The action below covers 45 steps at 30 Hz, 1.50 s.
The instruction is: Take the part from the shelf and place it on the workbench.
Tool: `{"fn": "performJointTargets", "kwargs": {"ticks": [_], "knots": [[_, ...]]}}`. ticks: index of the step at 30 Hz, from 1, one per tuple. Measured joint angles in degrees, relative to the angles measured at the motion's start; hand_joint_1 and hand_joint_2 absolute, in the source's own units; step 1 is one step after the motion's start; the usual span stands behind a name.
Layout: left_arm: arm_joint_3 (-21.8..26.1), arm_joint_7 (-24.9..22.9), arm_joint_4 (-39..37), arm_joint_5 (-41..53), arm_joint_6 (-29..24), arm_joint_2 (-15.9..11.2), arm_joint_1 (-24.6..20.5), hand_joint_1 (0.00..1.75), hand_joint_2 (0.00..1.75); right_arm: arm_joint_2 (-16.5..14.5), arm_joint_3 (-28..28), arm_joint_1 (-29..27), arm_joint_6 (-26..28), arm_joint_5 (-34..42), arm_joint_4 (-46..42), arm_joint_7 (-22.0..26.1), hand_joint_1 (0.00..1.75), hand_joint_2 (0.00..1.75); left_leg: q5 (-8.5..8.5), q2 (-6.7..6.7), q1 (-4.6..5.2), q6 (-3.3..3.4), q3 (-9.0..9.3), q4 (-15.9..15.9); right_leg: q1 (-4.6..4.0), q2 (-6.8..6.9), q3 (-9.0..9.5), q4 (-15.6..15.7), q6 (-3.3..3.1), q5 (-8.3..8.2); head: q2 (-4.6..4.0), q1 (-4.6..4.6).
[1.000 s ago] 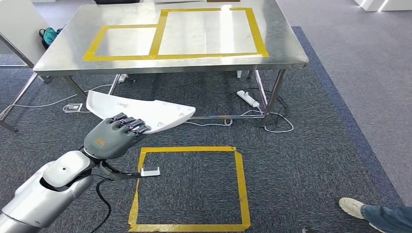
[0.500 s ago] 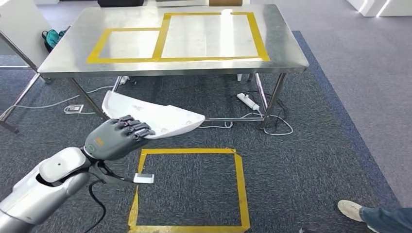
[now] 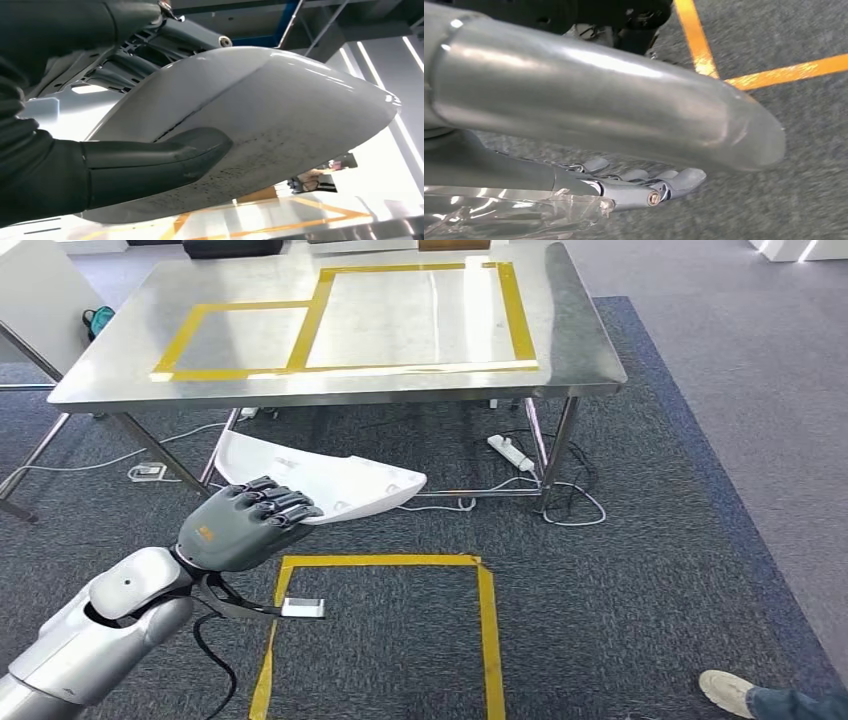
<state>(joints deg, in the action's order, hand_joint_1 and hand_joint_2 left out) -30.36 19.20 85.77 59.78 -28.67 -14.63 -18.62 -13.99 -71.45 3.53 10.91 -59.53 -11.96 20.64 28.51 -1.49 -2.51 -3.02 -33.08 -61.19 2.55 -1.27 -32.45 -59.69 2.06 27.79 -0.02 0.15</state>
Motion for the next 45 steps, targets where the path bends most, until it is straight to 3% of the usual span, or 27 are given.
{"fn": "performJointTargets", "kwargs": {"ticks": [2, 3, 4, 5, 7, 8, 9, 12, 13, 15, 16, 18, 19, 20, 21, 24, 25, 26, 29, 31, 33, 35, 36, 39, 40, 43, 45], "knots": [[0.05, -0.02, -0.03, -0.01, -0.13, 0.10, 0.24, 1.75, 1.75, 0.00, 0.00, -0.14, 0.00, -0.02, 0.00, 0.02, 0.00, 0.00, 2.08, 0.91, 0.35, 0.31, -5.81, -8.65, -0.24, 0.25, 1.70, 0.81, -0.37, 0.79, 0.00, -0.20], [0.05, -0.03, -0.06, -0.01, -0.22, 0.13, 0.52, 1.75, 1.75, 0.00, 0.00, -0.26, 0.01, -0.03, 0.00, 0.02, 0.00, 0.00, 2.12, 0.98, 0.51, 0.58, -8.61, -11.88, -0.36, 0.31, 2.70, 1.27, -0.42, 1.32, 0.00, -0.22], [0.08, -0.03, -0.09, -0.01, -0.35, 0.15, 0.83, 1.75, 1.75, 0.00, 0.00, -0.42, 0.02, -0.06, 0.00, 0.02, 0.00, 0.00, 0.82, 0.98, 0.68, 0.94, -10.47, -12.95, -0.47, 0.35, 3.82, 1.70, -0.39, 1.94, 0.00, -0.21], [0.14, -0.03, -0.11, 0.00, -0.56, 0.17, 1.11, 1.75, 1.75, 0.00, 0.00, -0.57, 0.03, -0.09, 0.00, 0.04, 0.00, 0.00, -1.89, 0.98, 0.88, 1.39, -11.13, -11.59, -0.56, 0.35, 5.13, 2.11, -0.31, 2.66, 0.00, -0.23], [0.37, -0.03, -0.17, 0.01, -0.95, 0.19, 1.48, 1.75, 1.75, 0.00, 0.00, -0.75, 0.04, -0.18, 0.01, 0.09, 0.00, 0.00, -9.19, 1.09, 1.45, 2.50, -9.89, -4.17, -0.69, 0.35, 7.78, 2.95, -0.08, 4.32, 0.00, -0.20], [0.50, -0.04, -0.24, 0.00, -1.11, 0.18, 1.60, 1.75, 1.75, 0.00, 0.01, -0.76, 0.04, -0.22, 0.02, 0.13, 0.00, 0.00, -11.50, 1.21, 1.86, 2.94, -8.93, -0.77, -0.82, 0.33, 8.75, 3.36, 0.16, 5.11, -0.01, -0.16], [0.62, -0.05, -0.30, 0.01, -1.21, 0.18, 1.65, 1.75, 1.75, 0.02, 0.02, -0.72, 0.03, -0.25, 0.02, 0.15, 0.00, 0.00, -12.08, 1.32, 2.15, 3.21, -7.94, 1.85, -0.92, 0.39, 9.37, 3.82, 0.47, 5.77, -0.02, -0.14], [1.10, -0.07, -0.37, 0.00, -1.56, 0.33, 1.81, 1.75, 1.75, 0.07, 0.09, -0.41, 0.03, -0.35, 0.02, 0.23, 0.00, 0.00, -8.95, 1.25, 2.25, 3.24, -6.30, 4.27, -1.02, 0.83, 10.72, 4.36, 1.68, 6.06, 0.00, -0.11], [1.32, -0.07, -0.38, -0.06, -1.70, 0.37, 1.93, 1.75, 1.75, 0.07, 0.16, -0.23, 0.04, -0.41, 0.02, 0.27, 0.00, 0.00, -8.31, 1.08, 2.15, 3.36, -5.83, 4.46, -0.99, 0.94, 10.55, 3.34, 2.03, 5.70, 0.00, -0.03], [1.75, -0.07, -0.50, -0.29, -2.04, 0.32, 2.35, 1.75, 1.75, 0.09, 0.35, 0.03, 0.06, -0.55, 0.01, 0.32, 0.00, 0.00, -7.13, 0.88, 2.00, 3.90, -4.18, 4.82, -1.04, 1.00, 7.81, -2.18, 2.39, 5.74, 0.01, 0.12], [1.91, -0.07, -0.63, -0.40, -2.18, 0.28, 2.71, 1.75, 1.75, 0.10, 0.43, -0.01, 0.10, -0.60, 0.01, 0.31, 0.00, 0.00, -6.44, 0.84, 2.01, 4.07, -3.29, 4.92, -1.16, 1.03, 5.62, -5.98, 2.32, 6.78, 0.01, 0.28], [2.18, -0.05, -0.92, -0.56, -2.46, 0.27, 3.64, 1.75, 1.75, 0.11, 0.52, -0.38, 0.20, -0.68, 0.02, 0.25, 0.00, 0.00, -4.99, 0.76, 2.08, 4.28, -1.44, 5.00, -1.56, 1.02, 1.29, -11.66, 2.08, 11.03, 0.02, 0.48], [2.33, -0.04, -1.03, -0.61, -2.57, 0.27, 4.03, 1.75, 1.75, 0.11, 0.57, -0.58, 0.27, -0.73, 0.02, 0.22, 0.00, 0.00, -4.26, 0.64, 2.11, 4.34, -0.53, 5.01, -1.78, 1.01, -0.50, -12.43, 1.92, 12.92, 0.02, 0.54], [2.52, -0.03, -1.09, -0.70, -2.71, 0.26, 4.30, 1.75, 1.75, 0.11, 0.63, -0.73, 0.31, -0.78, 0.02, 0.21, 0.00, 0.00, -3.54, 0.52, 2.15, 4.36, 0.38, 5.01, -1.98, 1.00, -1.93, -11.70, 1.74, 13.44, 0.02, 0.60], [2.72, -0.03, -1.13, -0.80, -2.86, 0.24, 4.47, 1.75, 1.75, 0.11, 0.71, -0.86, 0.35, -0.85, 0.02, 0.19, 0.00, 0.00, -2.82, 0.39, 2.19, 4.34, 1.28, 5.02, -2.15, 0.98, -2.93, -9.61, 1.51, 12.05, 0.02, 0.66], [3.21, 0.00, -1.19, -1.14, -3.45, 0.12, 4.95, 1.75, 1.75, 0.11, 0.88, -1.33, 0.44, -1.08, 0.02, 0.06, 0.00, 0.00, -0.84, 0.06, 2.47, 3.86, 3.23, 4.87, -2.48, 0.97, -4.18, -1.11, 0.47, -0.12, 0.02, 0.75], [3.40, 0.05, -1.22, -1.21, -3.64, 0.03, 5.17, 1.75, 1.75, 0.11, 0.91, -1.44, 0.47, -1.12, 0.02, -0.01, 0.00, 0.00, -0.39, -0.05, 2.56, 3.57, 3.58, 4.96, -2.60, 0.97, -4.21, 0.33, 0.06, -2.80, 0.02, 0.72], [3.64, 0.10, -1.23, -1.28, -3.81, -0.06, 5.31, 1.75, 1.75, 0.11, 0.94, -1.46, 0.50, -1.17, 0.02, -0.07, 0.00, 0.00, -0.14, -0.14, 2.65, 3.27, 3.90, 5.04, -2.68, 1.02, -4.13, 0.87, -0.35, -3.70, 0.02, 0.72], [4.51, 0.19, -0.93, -1.47, -4.08, -0.22, 5.27, 1.75, 1.75, 0.08, 1.11, -0.99, 0.72, -1.31, 0.02, -0.42, 0.00, 0.00, -0.27, 0.10, 2.74, 2.46, 3.38, 2.97, -2.23, 0.97, -2.56, 1.68, -1.33, -3.14, 0.02, 0.55], [5.06, 0.19, -0.89, -1.54, -4.16, -0.32, 5.46, 1.75, 1.75, 0.02, 1.25, -0.78, 0.94, -1.36, 0.02, -0.94, 0.00, 0.00, 0.75, 0.49, 2.52, 1.62, 0.06, -3.15, -1.89, 0.86, -0.77, 2.54, -1.78, -2.50, 0.02, 0.26], [5.56, 0.19, -1.01, -1.57, -4.21, -0.40, 5.89, 1.75, 1.75, -0.05, 1.33, -0.83, 1.03, -1.46, 0.02, -1.36, 0.00, 0.00, 3.83, 0.65, 2.18, 0.98, -4.39, -9.30, -1.74, 0.85, 0.92, 3.06, -1.90, -1.56, 0.02, 0.14], [6.03, 0.19, -1.07, -1.61, -4.24, -0.45, 6.23, 1.75, 1.75, -0.11, 1.39, -0.84, 1.04, -1.56, 0.02, -1.55, 0.00, 0.00, 5.50, 0.72, 1.99, 0.80, -6.92, -10.29, -1.56, 0.79, 2.60, 3.21, -1.78, -0.33, 0.02, 0.13], [6.30, 0.19, -1.07, -1.62, -4.26, -0.49, 6.32, 1.75, 1.75, -0.15, 1.42, -0.79, 1.04, -1.58, 0.02, -1.57, 0.00, 0.00, 4.37, 0.77, 1.95, 0.80, -7.14, -8.39, -1.45, 0.75, 3.54, 3.22, -1.65, 0.37, 0.02, 0.13], [7.02, 0.19, -1.12, -1.64, -4.29, -0.62, 6.52, 1.75, 1.75, -0.20, 1.46, -0.65, 1.04, -1.61, 0.02, -1.59, 0.00, 0.00, -5.31, 1.61, 1.97, 1.03, -6.23, 1.45, -1.37, 0.67, 6.31, 3.17, -0.68, 2.88, 0.02, -0.09], [7.15, 0.20, -1.15, -1.64, -4.32, -0.66, 6.61, 1.75, 1.75, -0.20, 1.46, -0.62, 1.05, -1.61, 0.02, -1.62, 0.00, 0.00, -7.38, 1.88, 2.04, 1.26, -5.99, 3.46, -1.45, 0.71, 6.95, 3.36, -0.27, 3.88, 0.02, -0.15], [7.41, 0.23, -1.19, -1.66, -4.49, -0.69, 6.65, 1.75, 1.75, -0.26, 1.50, -0.24, 1.06, -1.64, 0.03, -1.69, 0.00, 0.00, -7.34, 1.59, 2.09, 2.60, -4.73, 4.69, -1.51, 1.03, 8.91, 3.30, 0.88, 4.64, 0.02, 0.04], [7.62, 0.23, -1.17, -1.66, -4.61, -0.71, 6.55, 1.75, 1.75, -0.26, 1.57, 0.26, 1.04, -1.63, 0.04, -1.67, 0.00, 0.00, -6.81, 1.38, 2.08, 3.63, -3.23, 4.79, -1.46, 1.16, 7.49, -0.55, 1.31, 4.34, -0.01, 0.35]]}}
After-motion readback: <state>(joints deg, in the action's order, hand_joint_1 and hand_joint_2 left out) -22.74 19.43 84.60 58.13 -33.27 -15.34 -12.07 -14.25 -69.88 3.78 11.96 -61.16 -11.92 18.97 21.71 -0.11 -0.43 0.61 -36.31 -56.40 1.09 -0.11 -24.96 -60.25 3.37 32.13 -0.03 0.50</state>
